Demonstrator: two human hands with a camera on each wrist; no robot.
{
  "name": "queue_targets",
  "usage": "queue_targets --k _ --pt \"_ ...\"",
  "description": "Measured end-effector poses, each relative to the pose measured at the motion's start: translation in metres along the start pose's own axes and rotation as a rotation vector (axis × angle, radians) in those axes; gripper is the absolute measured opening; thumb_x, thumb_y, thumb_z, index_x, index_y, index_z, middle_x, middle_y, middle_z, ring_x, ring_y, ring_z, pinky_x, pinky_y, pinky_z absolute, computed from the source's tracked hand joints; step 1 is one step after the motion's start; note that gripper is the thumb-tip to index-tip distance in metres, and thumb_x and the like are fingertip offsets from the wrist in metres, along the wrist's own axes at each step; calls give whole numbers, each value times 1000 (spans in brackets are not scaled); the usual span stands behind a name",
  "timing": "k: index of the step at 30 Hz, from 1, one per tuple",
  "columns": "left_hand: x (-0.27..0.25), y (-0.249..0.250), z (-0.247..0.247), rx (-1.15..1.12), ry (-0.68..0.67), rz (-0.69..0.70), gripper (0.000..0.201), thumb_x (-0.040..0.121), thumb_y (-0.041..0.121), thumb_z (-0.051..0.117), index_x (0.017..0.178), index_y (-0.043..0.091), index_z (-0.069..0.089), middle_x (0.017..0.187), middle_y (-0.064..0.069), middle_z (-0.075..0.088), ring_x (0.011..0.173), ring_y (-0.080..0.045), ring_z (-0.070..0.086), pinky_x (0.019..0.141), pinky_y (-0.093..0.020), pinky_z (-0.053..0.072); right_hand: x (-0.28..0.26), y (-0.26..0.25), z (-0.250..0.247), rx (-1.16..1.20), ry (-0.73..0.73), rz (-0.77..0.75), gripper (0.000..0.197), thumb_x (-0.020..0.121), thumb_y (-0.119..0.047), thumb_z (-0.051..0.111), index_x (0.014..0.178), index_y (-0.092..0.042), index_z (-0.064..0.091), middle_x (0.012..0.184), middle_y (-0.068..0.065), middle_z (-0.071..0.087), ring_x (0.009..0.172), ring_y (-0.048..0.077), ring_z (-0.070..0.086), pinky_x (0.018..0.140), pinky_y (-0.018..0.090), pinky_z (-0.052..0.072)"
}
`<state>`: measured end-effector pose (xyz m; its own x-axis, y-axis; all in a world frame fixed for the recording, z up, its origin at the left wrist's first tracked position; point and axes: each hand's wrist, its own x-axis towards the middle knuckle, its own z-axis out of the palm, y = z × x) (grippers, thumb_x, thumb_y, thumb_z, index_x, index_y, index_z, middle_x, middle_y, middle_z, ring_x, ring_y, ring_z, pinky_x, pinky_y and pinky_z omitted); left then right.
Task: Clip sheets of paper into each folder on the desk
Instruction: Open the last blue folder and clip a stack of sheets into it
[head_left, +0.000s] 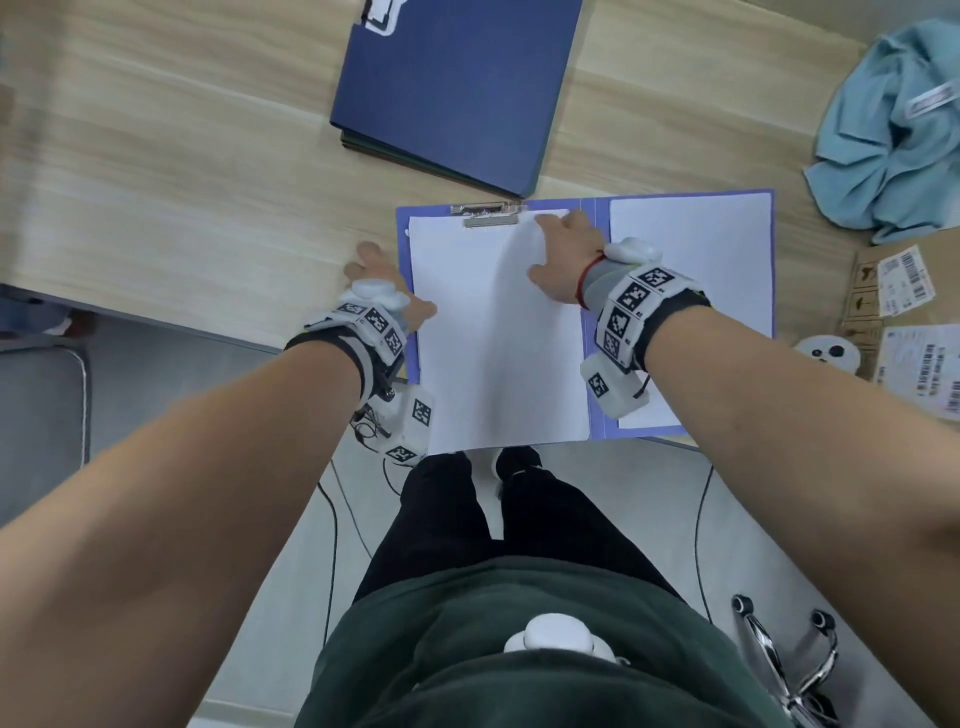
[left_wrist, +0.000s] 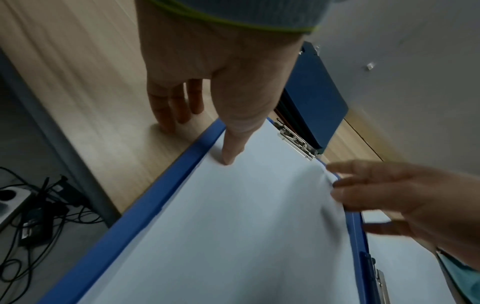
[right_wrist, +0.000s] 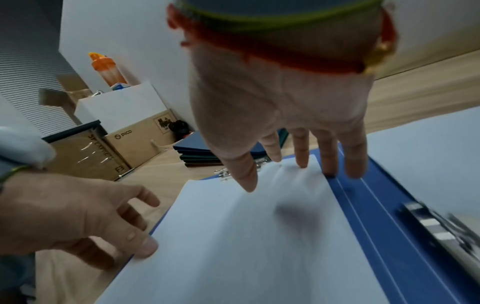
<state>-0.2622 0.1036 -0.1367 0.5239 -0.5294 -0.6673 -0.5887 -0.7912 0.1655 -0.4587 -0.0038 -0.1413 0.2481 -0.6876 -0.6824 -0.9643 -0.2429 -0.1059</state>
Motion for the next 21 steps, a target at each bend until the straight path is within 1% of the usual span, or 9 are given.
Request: queue_targets --k 2,4,6,9,11,13,15,17,21 --pt "-8 -2 -2 -25 -38 -49 90 73 36 84 139 7 31 119 -17 50 120 -33 51 87 -36 43 -4 5 7 -11 -32 42 70 84 -43 51 148 -28 28 155 7 22 135 36 36 105 53 39" --pt "-14 -3 -8 -9 -108 -48 63 78 38 81 115 13 35 84 -7 44 96 -27 52 61 -24 37 -6 6 10 -7 -51 38 70 86 -43 51 150 -29 27 158 5 17 139 34 30 109 51 36" --pt "-25 4 -14 51 -281 -30 32 94 36 64 102 13 43 93 -8 56 79 -22 52 54 -14 38 -8 7 8 -21 -60 40 70 86 -45 50 150 -29 27 159 3 14 141 32 29 109 51 35" --pt "-44 17 -19 174 -402 24 51 105 37 43 145 7 39 152 -15 42 134 -29 48 108 -30 37 -11 8 6 -40 -79 28 72 85 -45 49 151 -31 24 161 -1 9 143 30 27 110 51 34" --pt "-39 13 -10 155 -367 13 60 103 41 45 147 1 37 151 -16 43 139 -31 43 113 -37 35 -16 11 7 10 -90 11 73 87 -43 52 152 -30 23 163 -2 7 145 30 24 112 49 32" --pt "-33 9 -11 94 -376 3 64 97 48 55 140 1 46 118 -17 65 104 -33 64 91 -39 50 -20 12 7 102 -109 -12 72 88 -43 55 152 -27 26 163 2 9 145 31 25 113 44 32" --pt "-35 12 -20 -26 -340 -7 54 89 52 64 120 9 58 72 -9 57 60 -24 53 65 -32 44 -26 11 3 108 -103 -51 70 89 -50 53 150 -22 33 158 7 24 143 34 30 112 43 34" --pt "-41 19 -34 -94 -296 24 41 85 48 69 94 11 54 65 -8 50 53 -20 44 62 -30 38 -38 6 -8 126 -104 -99 68 92 -61 45 145 -20 43 150 7 39 138 33 38 109 41 35" --pt "-77 54 -69 -148 -379 247 12 92 18 63 81 13 61 70 -6 66 45 -12 60 52 -25 37 -69 -5 -53 514 -227 -116 79 91 -74 32 137 -13 53 138 3 53 115 26 61 100 39 49"
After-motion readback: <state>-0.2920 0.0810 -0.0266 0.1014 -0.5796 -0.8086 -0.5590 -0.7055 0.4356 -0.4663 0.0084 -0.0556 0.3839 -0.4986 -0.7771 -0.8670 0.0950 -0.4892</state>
